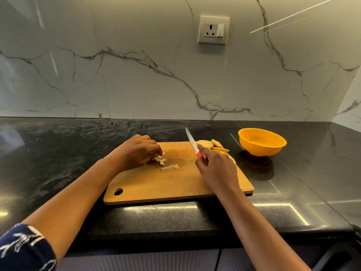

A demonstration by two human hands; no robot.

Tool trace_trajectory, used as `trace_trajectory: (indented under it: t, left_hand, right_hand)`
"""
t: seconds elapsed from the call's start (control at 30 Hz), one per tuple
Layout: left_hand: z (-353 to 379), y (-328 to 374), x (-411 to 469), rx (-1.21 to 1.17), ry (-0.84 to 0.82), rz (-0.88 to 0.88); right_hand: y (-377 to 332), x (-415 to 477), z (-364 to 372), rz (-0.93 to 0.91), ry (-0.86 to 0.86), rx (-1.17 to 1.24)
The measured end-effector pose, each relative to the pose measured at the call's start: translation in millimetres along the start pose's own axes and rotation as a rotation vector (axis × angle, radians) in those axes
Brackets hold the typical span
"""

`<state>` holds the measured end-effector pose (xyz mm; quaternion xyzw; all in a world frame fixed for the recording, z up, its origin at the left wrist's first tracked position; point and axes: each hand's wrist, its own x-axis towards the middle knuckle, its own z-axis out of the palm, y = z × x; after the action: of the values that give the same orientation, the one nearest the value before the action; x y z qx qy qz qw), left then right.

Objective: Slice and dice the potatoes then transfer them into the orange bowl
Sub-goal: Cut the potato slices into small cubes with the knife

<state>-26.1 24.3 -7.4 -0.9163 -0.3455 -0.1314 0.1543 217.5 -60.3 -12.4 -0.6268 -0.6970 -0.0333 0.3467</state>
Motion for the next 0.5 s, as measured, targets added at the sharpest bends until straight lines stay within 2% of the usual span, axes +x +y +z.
trace_trajectory:
  t: [0.07, 0.2, 0.27, 0.43, 0.5]
  left_hand:
    - [1.7, -5.6, -1.7, -0.083, 0.040, -0.049]
    - [-1.1, -10.0, -8.7, -0.428, 0.115, -0.251]
    - [-3.9, -6.2, -9.4, -0.524, 0.103, -0.249]
    - [-1.9, 13.2, 1.7, -0.357, -0.086, -0.089]
    - [1.0, 14.2, 6.6, -0.279, -0.081, -0.067]
  right_hand:
    - [-0.3, -0.2, 0.6, 0.001, -0.002, 0.001]
    - [0.2, 0.4, 1.9, -0.002, -0.002, 0.010]
    - [0.7, 0.7, 2.0, 0.002, 0.002, 0.004]
    - [0.0, 0.4, 3.2, -0.009, -0.011, -0.002]
    - [-0.3, 0.3, 3.1, -0.010, -0.013, 0.003]
